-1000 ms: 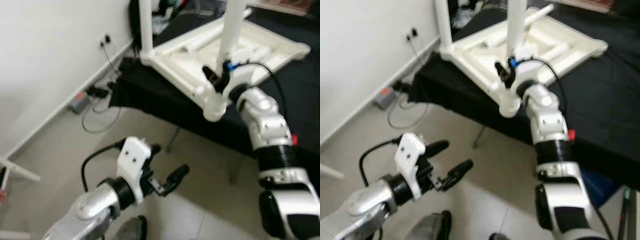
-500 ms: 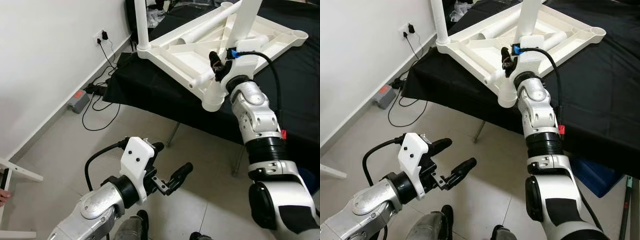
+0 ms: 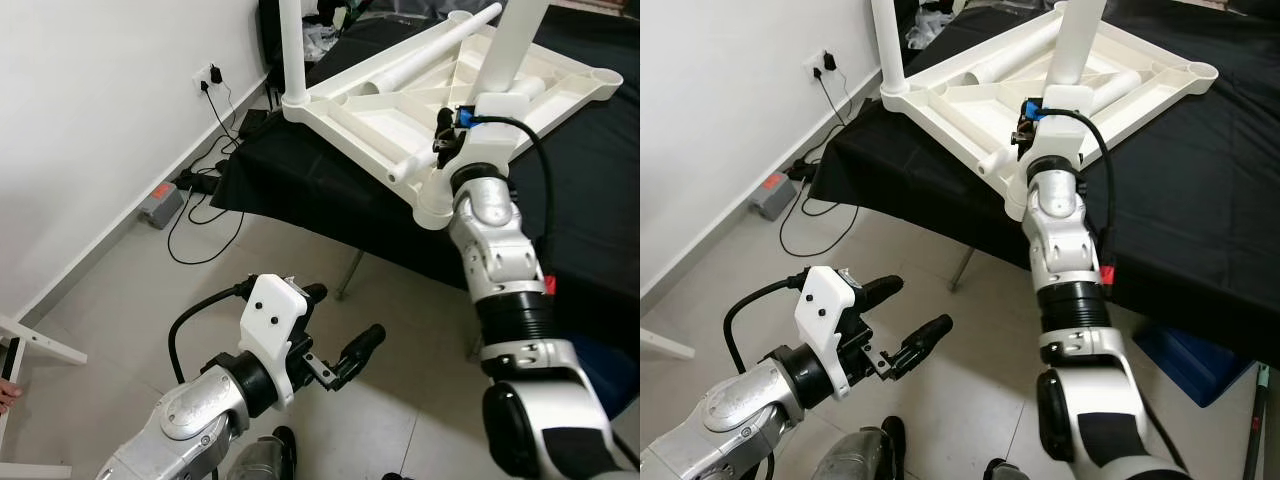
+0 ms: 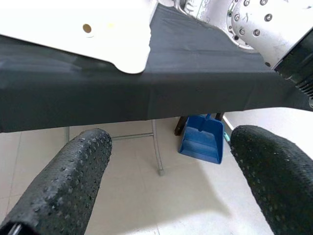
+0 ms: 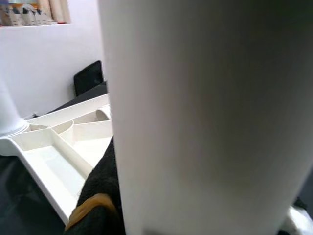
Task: Building children table
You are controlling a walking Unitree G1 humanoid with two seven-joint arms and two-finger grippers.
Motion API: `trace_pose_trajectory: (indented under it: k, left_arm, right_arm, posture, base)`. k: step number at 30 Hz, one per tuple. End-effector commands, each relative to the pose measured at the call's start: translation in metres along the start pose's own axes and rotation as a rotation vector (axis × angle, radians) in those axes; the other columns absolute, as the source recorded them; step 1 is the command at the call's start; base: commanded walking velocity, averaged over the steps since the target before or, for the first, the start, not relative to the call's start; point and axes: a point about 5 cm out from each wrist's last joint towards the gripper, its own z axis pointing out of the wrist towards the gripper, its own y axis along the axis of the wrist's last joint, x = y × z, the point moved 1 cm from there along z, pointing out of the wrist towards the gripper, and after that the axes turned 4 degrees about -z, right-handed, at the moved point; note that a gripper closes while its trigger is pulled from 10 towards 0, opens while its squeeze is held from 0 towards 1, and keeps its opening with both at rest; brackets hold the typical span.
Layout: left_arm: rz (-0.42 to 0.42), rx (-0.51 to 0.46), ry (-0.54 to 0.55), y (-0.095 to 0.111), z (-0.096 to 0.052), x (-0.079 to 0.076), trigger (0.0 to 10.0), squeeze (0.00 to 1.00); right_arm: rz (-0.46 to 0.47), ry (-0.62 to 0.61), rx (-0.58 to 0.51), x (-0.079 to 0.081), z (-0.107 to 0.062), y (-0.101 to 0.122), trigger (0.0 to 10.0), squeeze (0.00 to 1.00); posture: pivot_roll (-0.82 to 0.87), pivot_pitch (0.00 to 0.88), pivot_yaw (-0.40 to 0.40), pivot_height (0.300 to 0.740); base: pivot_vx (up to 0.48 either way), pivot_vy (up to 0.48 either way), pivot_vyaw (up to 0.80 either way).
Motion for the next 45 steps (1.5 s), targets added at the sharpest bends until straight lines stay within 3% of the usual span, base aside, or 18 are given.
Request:
trace_pose_trajectory:
  k: [1,6,10,17,18,22,24,31,33,38,45]
  left_arm:
    - [0.001,0.018,0.009,-0.005,0.0,0.001,10.0,0.0]
    - [0.001,0.014,0.012,-0.004,0.0,0.002,10.0,0.0]
    - [0.007,0.009,0.023,-0.004,0.001,0.003,10.0,0.0]
    - [0.007,0.007,0.03,-0.003,0.001,0.003,10.0,0.0]
    - [0.006,0.006,0.033,-0.003,0.001,0.004,10.0,0.0]
    - [0.007,0.006,0.035,-0.003,0.001,0.004,10.0,0.0]
    - [0.007,0.007,0.038,-0.004,0.001,0.004,10.0,0.0]
    - [0.012,0.007,0.039,-0.003,0.001,0.004,10.0,0.0]
    - [0.014,0.007,0.041,-0.003,0.001,0.005,10.0,0.0]
    - [0.017,0.007,0.043,-0.004,0.001,0.006,10.0,0.0]
    - [0.016,0.007,0.042,-0.004,0.001,0.005,10.0,0.0]
  right_arm:
    - [-0.076,-0.168,0.185,-0.025,-0.009,-0.045,10.0,0.0]
    - [-0.101,-0.239,0.192,-0.023,-0.011,-0.042,10.0,0.0]
    - [-0.18,-0.34,0.243,-0.015,-0.011,-0.039,10.0,0.0]
    - [-0.211,-0.429,0.305,-0.015,-0.013,-0.042,10.0,0.0]
    - [-0.183,-0.493,0.346,-0.015,-0.015,-0.045,10.0,0.0]
    - [-0.136,-0.555,0.376,-0.015,-0.017,-0.047,10.0,0.0]
    - [-0.033,-0.677,0.399,-0.02,-0.021,-0.048,10.0,0.0]
    - [0.019,-0.802,0.421,-0.028,-0.025,-0.048,10.0,0.0]
    - [0.051,-0.928,0.414,-0.038,-0.029,-0.049,10.0,0.0]
    - [0.08,-1.022,0.456,-0.042,-0.033,-0.054,10.0,0.0]
    - [0.12,-1.042,0.47,-0.042,-0.031,-0.055,10.0,0.0]
  posture:
    - [0.16,0.224,0.028,0.74]
    - [0.16,0.224,0.026,0.74]
    - [0.16,0.229,0.02,0.74]
    - [0.16,0.236,0.014,0.74]
    - [0.16,0.242,0.014,0.74]
    - [0.16,0.243,0.012,0.74]
    - [0.16,0.245,0.012,0.74]
    - [0.17,0.25,0.012,0.74]
    - [0.17,0.252,0.013,0.74]
    - [0.17,0.253,0.013,0.74]
    - [0.17,0.245,0.015,0.74]
  base:
    - [0.0,0.0,0.0]
    - [0.0,0.0,0.0]
    - [0.0,0.0,0.0]
    - [0.0,0.0,0.0]
    - [0.0,0.0,0.0]
    - [0.0,0.0,0.0]
    - [0.0,0.0,0.0]
    - [0.0,0.0,0.0]
    - [0.0,0.0,0.0]
    - [0.0,0.0,0.0]
    - [0.0,0.0,0.0]
